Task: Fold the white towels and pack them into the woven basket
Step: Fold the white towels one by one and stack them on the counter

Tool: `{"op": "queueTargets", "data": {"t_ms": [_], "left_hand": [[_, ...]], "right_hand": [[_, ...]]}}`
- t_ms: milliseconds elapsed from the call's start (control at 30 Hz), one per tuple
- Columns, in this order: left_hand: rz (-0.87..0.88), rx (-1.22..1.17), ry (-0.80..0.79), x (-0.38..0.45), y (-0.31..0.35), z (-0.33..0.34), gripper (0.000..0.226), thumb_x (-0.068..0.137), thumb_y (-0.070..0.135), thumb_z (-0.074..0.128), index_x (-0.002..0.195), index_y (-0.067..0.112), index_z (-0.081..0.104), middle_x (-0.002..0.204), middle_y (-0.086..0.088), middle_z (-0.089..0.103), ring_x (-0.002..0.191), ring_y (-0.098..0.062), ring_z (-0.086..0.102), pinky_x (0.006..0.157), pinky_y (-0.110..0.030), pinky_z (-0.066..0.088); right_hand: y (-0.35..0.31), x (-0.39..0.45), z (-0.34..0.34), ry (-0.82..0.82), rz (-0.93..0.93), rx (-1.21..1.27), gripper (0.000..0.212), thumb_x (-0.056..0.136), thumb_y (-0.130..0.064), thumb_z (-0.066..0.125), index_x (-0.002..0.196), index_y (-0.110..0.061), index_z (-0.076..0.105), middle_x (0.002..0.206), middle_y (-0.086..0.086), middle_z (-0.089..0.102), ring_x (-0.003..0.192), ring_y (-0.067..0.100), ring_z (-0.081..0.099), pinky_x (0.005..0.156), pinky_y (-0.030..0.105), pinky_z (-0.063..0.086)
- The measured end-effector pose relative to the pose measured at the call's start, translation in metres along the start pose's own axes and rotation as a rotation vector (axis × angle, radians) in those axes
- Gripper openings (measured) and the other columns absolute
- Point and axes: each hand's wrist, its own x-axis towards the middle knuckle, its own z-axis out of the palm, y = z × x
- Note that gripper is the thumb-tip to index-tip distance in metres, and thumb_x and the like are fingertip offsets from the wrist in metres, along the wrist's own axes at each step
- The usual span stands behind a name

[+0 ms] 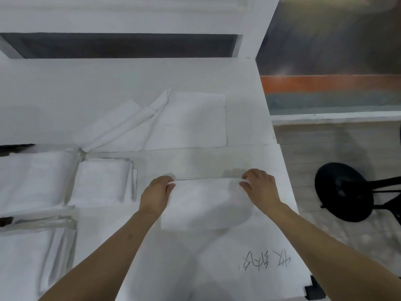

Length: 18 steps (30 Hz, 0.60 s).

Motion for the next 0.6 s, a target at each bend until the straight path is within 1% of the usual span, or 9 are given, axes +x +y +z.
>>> {"op": "queueTargets", "data": {"t_ms": [67,100,200,267,333,367,433,500,600], "left_hand": [[0.000,0.018,-0.008,0.004,-0.002,0.002,0.021,0.104,0.032,0.051,0.112,0.017,0.064,0.109,-0.001,0.065,0.103,-0.025,0.060,0.079,-0.038,0.052],[0.001,0.015,0.000,0.005,-0.003,0.002,0.021,0.104,0.031,0.051,0.113,0.017,0.064,0.113,-0.002,0.064,0.106,-0.026,0.060,0.080,-0.039,0.052],[0.034,0.062,0.054,-0.002,-0.001,0.005,0.028,0.102,0.029,0.057,0.126,0.017,0.062,0.133,-0.005,0.059,0.117,-0.029,0.056,0.087,-0.043,0.055],[0.082,0.149,0.087,-0.014,0.001,0.011,0.031,0.098,0.028,0.063,0.128,0.019,0.062,0.138,-0.009,0.055,0.120,-0.033,0.054,0.088,-0.047,0.054],[0.131,0.198,0.124,-0.027,0.003,0.015,0.031,0.095,0.027,0.068,0.126,0.022,0.064,0.140,-0.011,0.052,0.125,-0.034,0.050,0.091,-0.048,0.053],[0.157,0.219,0.140,-0.032,0.004,0.016,0.030,0.094,0.027,0.069,0.124,0.023,0.065,0.142,-0.011,0.051,0.128,-0.034,0.047,0.093,-0.048,0.052],[0.167,0.253,0.172,-0.041,0.006,0.017,0.028,0.093,0.026,0.070,0.121,0.025,0.066,0.144,-0.011,0.048,0.132,-0.035,0.043,0.098,-0.048,0.049],[0.098,0.234,0.190,-0.045,0.009,0.020,0.027,0.093,0.026,0.070,0.120,0.026,0.067,0.145,-0.012,0.046,0.133,-0.036,0.041,0.100,-0.049,0.047],[0.005,0.134,0.080,-0.050,0.018,0.028,0.032,0.095,0.028,0.068,0.127,0.023,0.066,0.142,-0.013,0.047,0.131,-0.036,0.042,0.101,-0.051,0.049]], "right_hand": [[-0.014,0.001,0.006,0.019,-0.050,-0.008,0.028,0.091,-0.034,0.072,0.115,-0.023,0.066,0.125,-0.002,0.065,0.120,0.026,0.059,0.098,0.045,0.044],[-0.025,0.002,0.010,0.008,-0.111,-0.003,0.033,0.091,-0.034,0.071,0.122,-0.025,0.064,0.133,0.000,0.061,0.127,0.026,0.056,0.102,0.046,0.043],[-0.057,0.004,0.024,-0.149,-0.349,0.019,0.045,0.097,-0.034,0.062,0.141,-0.035,0.054,0.158,0.000,0.042,0.148,0.024,0.036,0.115,0.046,0.032],[-0.069,0.002,0.032,-0.263,-0.409,-0.012,0.047,0.102,-0.034,0.053,0.149,-0.040,0.046,0.166,-0.003,0.029,0.153,0.022,0.025,0.122,0.043,0.023],[-0.071,-0.003,0.032,-0.301,-0.364,-0.036,0.049,0.105,-0.034,0.047,0.153,-0.042,0.039,0.167,-0.002,0.027,0.152,0.024,0.027,0.123,0.041,0.023],[-0.069,-0.007,0.031,-0.294,-0.324,-0.042,0.050,0.105,-0.035,0.047,0.153,-0.042,0.038,0.165,0.000,0.029,0.149,0.026,0.031,0.121,0.042,0.027],[-0.065,-0.014,0.026,-0.288,-0.224,-0.069,0.051,0.104,-0.037,0.047,0.154,-0.040,0.036,0.158,0.003,0.036,0.138,0.030,0.040,0.111,0.042,0.040],[-0.062,-0.023,0.020,-0.319,-0.120,-0.081,0.054,0.104,-0.040,0.045,0.156,-0.038,0.033,0.146,0.006,0.041,0.127,0.029,0.045,0.101,0.042,0.049],[-0.057,-0.042,0.017,-0.401,-0.028,-0.029,0.058,0.103,-0.045,0.044,0.159,-0.036,0.027,0.133,0.006,0.040,0.119,0.025,0.047,0.092,0.040,0.055]]}}
